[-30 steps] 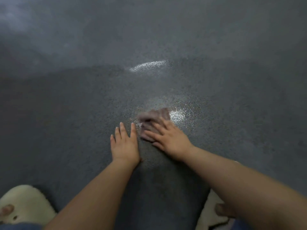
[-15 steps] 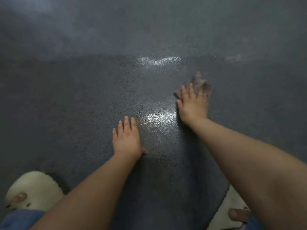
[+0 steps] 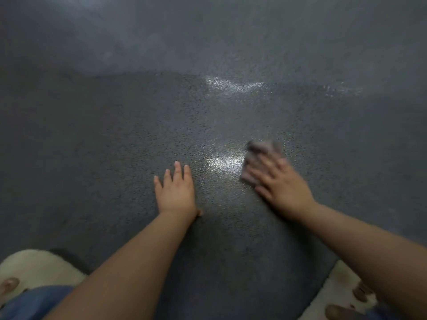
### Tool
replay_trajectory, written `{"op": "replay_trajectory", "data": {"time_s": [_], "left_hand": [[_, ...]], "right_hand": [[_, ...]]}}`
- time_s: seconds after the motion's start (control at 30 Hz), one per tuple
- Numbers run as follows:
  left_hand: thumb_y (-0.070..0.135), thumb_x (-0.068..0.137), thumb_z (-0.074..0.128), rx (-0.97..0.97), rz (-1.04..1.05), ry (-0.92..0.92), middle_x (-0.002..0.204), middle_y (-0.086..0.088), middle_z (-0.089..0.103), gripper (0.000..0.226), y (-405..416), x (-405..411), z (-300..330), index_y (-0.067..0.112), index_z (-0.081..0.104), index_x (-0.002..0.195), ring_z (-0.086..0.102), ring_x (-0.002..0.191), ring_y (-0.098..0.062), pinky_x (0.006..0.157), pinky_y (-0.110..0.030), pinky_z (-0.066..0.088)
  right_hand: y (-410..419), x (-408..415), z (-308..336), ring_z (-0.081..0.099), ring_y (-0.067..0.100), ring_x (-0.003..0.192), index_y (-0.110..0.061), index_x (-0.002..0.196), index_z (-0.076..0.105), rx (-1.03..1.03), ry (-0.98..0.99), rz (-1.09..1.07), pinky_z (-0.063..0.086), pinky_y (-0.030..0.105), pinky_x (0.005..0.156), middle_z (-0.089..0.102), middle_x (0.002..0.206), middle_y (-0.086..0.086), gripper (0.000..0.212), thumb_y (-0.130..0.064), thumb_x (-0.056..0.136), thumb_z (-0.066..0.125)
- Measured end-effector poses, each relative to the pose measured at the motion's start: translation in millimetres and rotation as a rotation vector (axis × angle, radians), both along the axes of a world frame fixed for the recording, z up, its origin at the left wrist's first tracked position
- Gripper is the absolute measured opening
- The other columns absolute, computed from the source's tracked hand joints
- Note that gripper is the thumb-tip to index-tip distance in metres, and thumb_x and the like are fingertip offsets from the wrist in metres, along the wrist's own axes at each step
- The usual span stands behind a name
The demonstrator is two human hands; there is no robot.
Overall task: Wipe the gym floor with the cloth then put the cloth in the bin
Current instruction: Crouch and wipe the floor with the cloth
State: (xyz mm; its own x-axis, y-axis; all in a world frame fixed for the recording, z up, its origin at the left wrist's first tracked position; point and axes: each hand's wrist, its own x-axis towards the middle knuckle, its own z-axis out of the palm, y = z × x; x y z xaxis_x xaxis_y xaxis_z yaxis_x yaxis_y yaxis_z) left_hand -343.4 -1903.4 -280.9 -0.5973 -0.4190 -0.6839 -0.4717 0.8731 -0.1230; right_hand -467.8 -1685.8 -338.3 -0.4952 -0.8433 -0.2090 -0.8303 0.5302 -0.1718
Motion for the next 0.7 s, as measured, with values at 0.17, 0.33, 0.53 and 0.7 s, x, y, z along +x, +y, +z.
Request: {"op": "replay_trajectory", "data": {"time_s": [0.17, 0.33, 0.53, 0.7], "left_hand": [[0.056, 0.071, 0.072, 0.012, -0.002, 0.012, 0.159, -0.005, -0.013, 0.122, -3, 1, 2, 0.016, -0.011, 0.151, -0.001, 0.147, -0.028, 0.117, -0.050, 0.001], [0.056, 0.070, 0.074, 0.065, 0.018, 0.059, 0.159, -0.001, -0.014, 0.123, -8, 7, -3, 0.019, -0.010, 0.151, -0.002, 0.147, -0.025, 0.116, -0.048, -0.001], [0.042, 0.082, 0.068, 0.062, 0.051, 0.150, 0.157, -0.005, -0.022, 0.114, -23, 27, -3, 0.009, -0.017, 0.148, -0.008, 0.147, -0.018, 0.117, -0.038, -0.006], [0.043, 0.079, 0.072, 0.079, 0.120, 0.099, 0.155, -0.012, -0.024, 0.116, -24, 40, 11, 0.014, -0.015, 0.150, -0.010, 0.146, -0.028, 0.118, -0.042, -0.002]], "right_hand": [[-38, -31, 8, 0.006, 0.035, 0.145, -0.026, 0.149, 0.025, 0.061, -0.032, -0.669, 0.000, 0.044, 0.116, 0.011, 0.159, 0.003, 0.052, -0.039, 0.100, 0.033], [-117, 12, 11, -0.002, 0.033, 0.146, -0.024, 0.149, 0.025, 0.002, -0.122, -0.403, -0.009, 0.046, 0.115, 0.010, 0.159, 0.002, 0.051, -0.030, 0.099, 0.034], [-118, 95, 10, 0.047, 0.035, 0.129, -0.023, 0.128, 0.060, -0.042, -0.174, 0.040, 0.035, 0.060, 0.101, 0.053, 0.138, 0.001, 0.048, -0.035, 0.086, 0.039], [-67, 69, 4, 0.039, 0.031, 0.135, -0.023, 0.131, 0.057, -0.004, -0.152, 0.131, 0.035, 0.051, 0.108, 0.048, 0.143, 0.004, 0.049, -0.043, 0.090, 0.040]]}}
